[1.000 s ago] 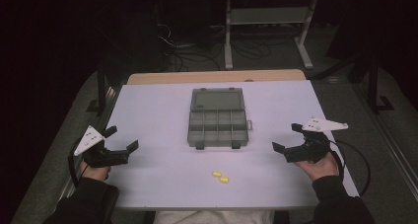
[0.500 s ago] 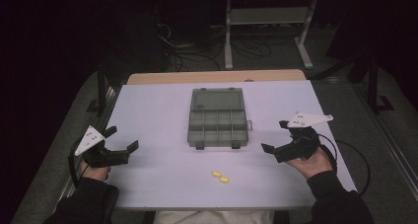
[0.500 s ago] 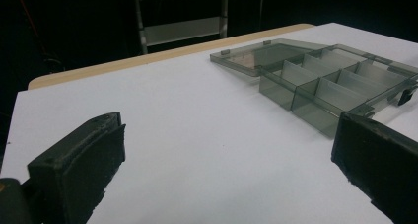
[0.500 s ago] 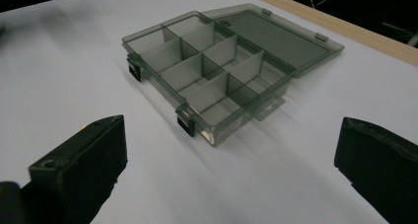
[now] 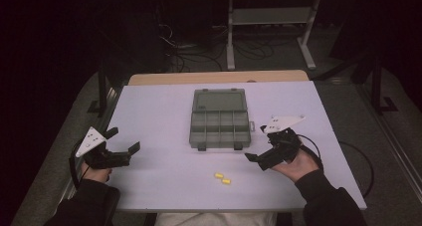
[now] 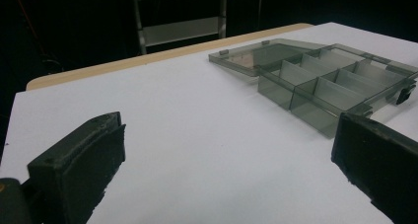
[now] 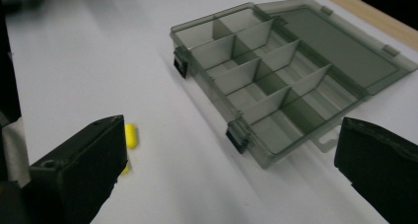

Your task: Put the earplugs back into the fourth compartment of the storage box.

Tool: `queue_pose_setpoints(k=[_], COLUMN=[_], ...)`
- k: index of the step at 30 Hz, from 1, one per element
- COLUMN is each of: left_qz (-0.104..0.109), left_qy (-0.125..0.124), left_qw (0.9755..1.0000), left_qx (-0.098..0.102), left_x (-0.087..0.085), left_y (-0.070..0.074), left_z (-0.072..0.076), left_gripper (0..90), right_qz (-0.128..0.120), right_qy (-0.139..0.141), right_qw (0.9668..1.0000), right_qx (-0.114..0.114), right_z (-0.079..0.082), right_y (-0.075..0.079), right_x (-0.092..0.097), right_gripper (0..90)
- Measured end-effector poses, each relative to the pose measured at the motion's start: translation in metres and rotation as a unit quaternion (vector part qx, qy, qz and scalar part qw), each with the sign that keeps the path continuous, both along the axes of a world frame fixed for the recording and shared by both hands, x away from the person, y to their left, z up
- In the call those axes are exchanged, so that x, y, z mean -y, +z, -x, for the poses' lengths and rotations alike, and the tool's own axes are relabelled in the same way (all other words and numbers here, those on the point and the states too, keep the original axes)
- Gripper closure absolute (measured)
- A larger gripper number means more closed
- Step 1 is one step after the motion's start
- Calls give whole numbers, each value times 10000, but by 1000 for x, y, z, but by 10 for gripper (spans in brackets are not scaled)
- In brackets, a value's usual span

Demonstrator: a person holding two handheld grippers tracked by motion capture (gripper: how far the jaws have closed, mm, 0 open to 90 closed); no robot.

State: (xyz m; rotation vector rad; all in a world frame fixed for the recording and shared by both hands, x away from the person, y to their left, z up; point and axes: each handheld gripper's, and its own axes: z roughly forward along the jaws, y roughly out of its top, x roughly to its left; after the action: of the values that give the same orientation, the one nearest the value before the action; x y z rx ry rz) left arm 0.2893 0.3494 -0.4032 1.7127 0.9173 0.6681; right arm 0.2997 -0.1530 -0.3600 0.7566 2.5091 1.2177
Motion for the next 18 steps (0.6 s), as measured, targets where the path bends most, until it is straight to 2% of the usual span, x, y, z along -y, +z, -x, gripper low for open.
queue_pose_setpoints(k=[9,18], left_qz=[-24,-24], left_qy=[-5,12], left_qw=[10000,10000], left_qx=[-16,12], left_x=[0,0], left_y=[0,0], left_z=[0,0], left_gripper=[0,0], right_qz=[256,497], right_qy=[303,586], right_qw=[9991,9965], right_qx=[-130,-341], right_z=[3,4], right_y=[-6,-21], right_x=[-21,-40], right_gripper=[0,0])
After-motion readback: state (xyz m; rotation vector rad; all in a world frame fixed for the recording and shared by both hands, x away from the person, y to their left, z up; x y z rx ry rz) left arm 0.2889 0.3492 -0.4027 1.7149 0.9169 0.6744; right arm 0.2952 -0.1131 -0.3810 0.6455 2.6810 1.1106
